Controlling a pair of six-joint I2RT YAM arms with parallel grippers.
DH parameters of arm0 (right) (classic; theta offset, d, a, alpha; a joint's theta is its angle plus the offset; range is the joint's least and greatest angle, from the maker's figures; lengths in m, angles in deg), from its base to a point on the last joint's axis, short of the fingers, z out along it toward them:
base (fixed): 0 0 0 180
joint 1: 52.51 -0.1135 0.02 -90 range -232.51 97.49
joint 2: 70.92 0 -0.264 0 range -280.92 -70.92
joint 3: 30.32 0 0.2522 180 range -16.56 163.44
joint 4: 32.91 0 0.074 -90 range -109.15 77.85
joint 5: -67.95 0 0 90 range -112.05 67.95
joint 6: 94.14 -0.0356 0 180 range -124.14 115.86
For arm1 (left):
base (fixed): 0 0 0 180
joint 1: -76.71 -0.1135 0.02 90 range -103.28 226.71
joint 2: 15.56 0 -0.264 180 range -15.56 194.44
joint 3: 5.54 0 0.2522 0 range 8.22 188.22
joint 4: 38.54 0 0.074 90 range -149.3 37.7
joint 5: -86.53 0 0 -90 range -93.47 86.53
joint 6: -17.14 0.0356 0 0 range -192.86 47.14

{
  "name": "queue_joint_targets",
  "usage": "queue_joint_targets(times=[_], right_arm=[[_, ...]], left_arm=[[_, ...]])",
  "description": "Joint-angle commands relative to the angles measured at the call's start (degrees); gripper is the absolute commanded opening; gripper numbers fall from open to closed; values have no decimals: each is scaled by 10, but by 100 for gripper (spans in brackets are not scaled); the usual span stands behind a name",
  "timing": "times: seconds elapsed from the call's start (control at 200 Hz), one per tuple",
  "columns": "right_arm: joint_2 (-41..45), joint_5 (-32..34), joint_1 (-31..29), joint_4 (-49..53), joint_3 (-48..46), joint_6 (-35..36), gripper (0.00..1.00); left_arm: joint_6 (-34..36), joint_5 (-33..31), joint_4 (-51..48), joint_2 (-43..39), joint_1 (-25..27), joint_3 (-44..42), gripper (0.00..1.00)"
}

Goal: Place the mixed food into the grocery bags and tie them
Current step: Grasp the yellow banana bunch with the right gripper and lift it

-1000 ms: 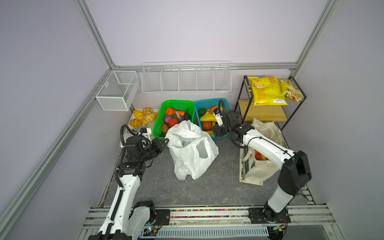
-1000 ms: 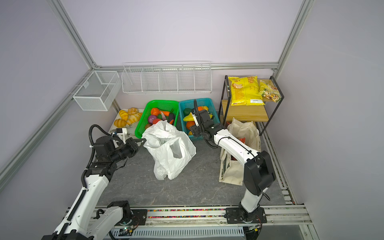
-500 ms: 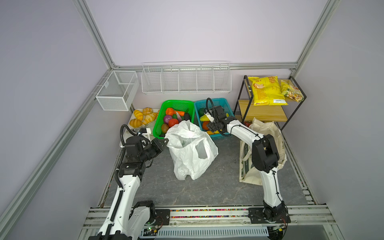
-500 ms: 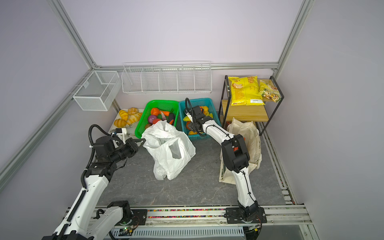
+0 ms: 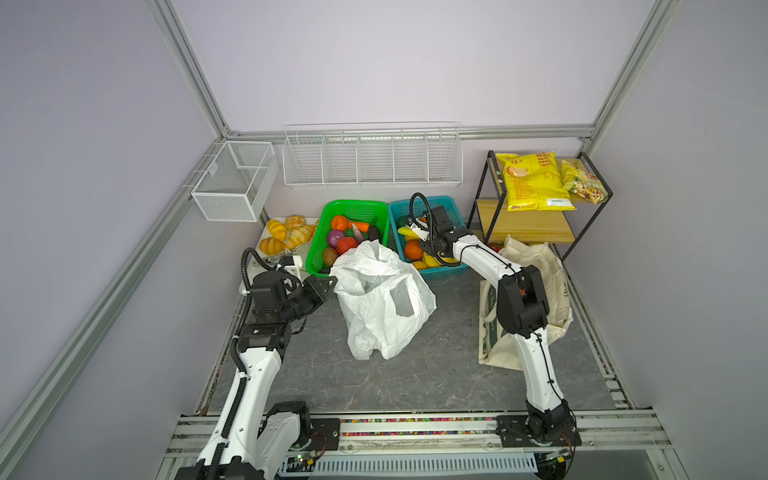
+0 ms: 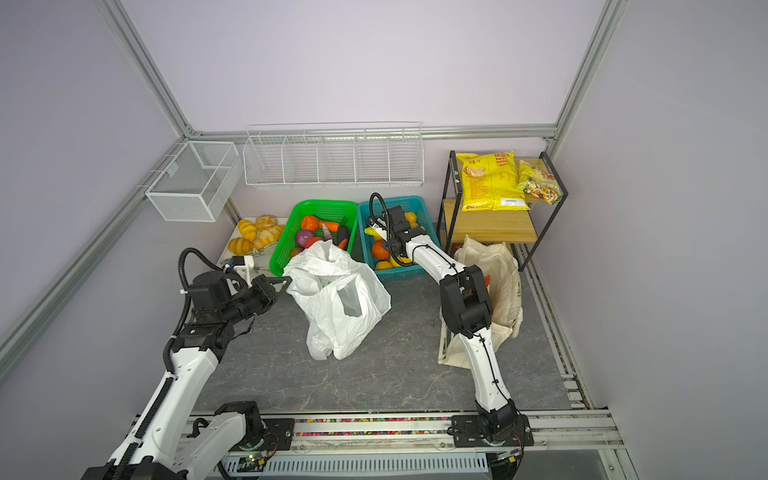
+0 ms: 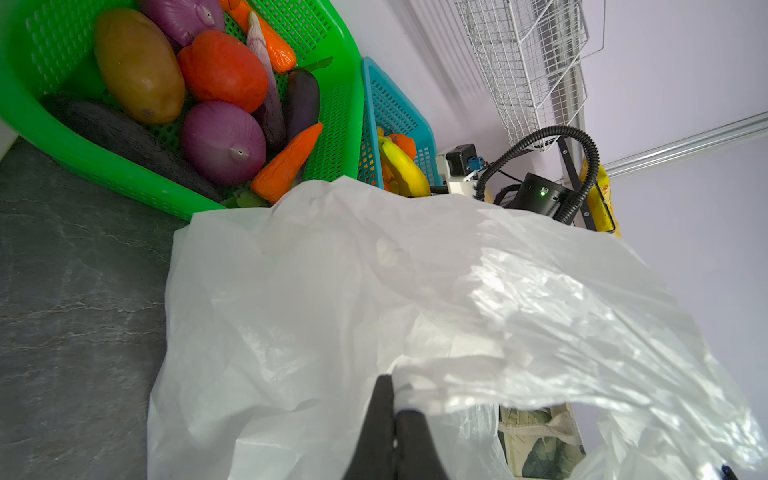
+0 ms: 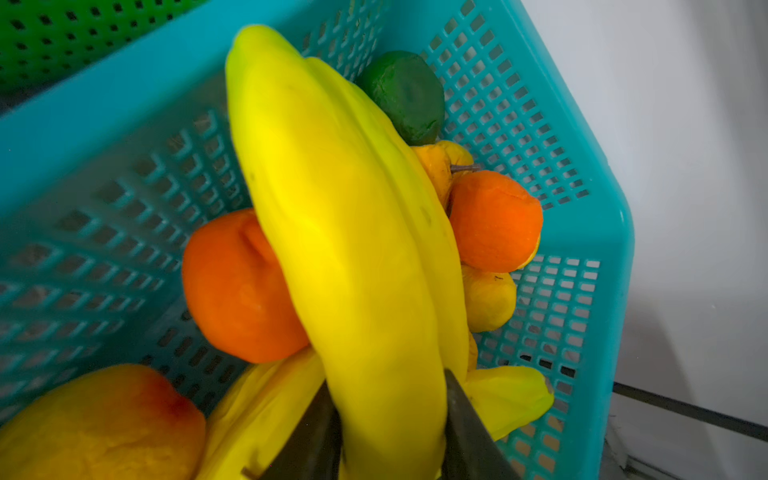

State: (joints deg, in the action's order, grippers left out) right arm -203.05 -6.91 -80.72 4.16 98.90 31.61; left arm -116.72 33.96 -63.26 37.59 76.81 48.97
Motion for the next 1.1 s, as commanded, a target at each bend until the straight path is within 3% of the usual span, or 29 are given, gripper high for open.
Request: queue_joint_targets(times=[0.0, 0.27, 0.55, 0.8, 0.89, 1.0, 1.095], right_arm=[[18, -25, -2, -1, 10, 31, 27], [115, -6, -2, -3, -14, -18, 21], [283, -1, -6, -14, -135, -138, 18], [548, -173, -19, -37, -401, -326, 18], [619, -256, -25, -9, -452, -339, 18], [682, -299, -33, 59, -481, -335, 18], [709, -364, -37, 47, -519, -327, 18]], left_arm=[[3, 0, 18, 4, -2, 7, 0], [2, 1, 28, 8, -1, 1, 0], [-1, 9, 43, 10, -1, 2, 0], [-7, 18, 71, 16, 16, 6, 0], [-7, 26, 75, 24, 21, 13, 0], [1, 28, 70, 27, 24, 20, 0], [5, 30, 73, 29, 31, 20, 0]])
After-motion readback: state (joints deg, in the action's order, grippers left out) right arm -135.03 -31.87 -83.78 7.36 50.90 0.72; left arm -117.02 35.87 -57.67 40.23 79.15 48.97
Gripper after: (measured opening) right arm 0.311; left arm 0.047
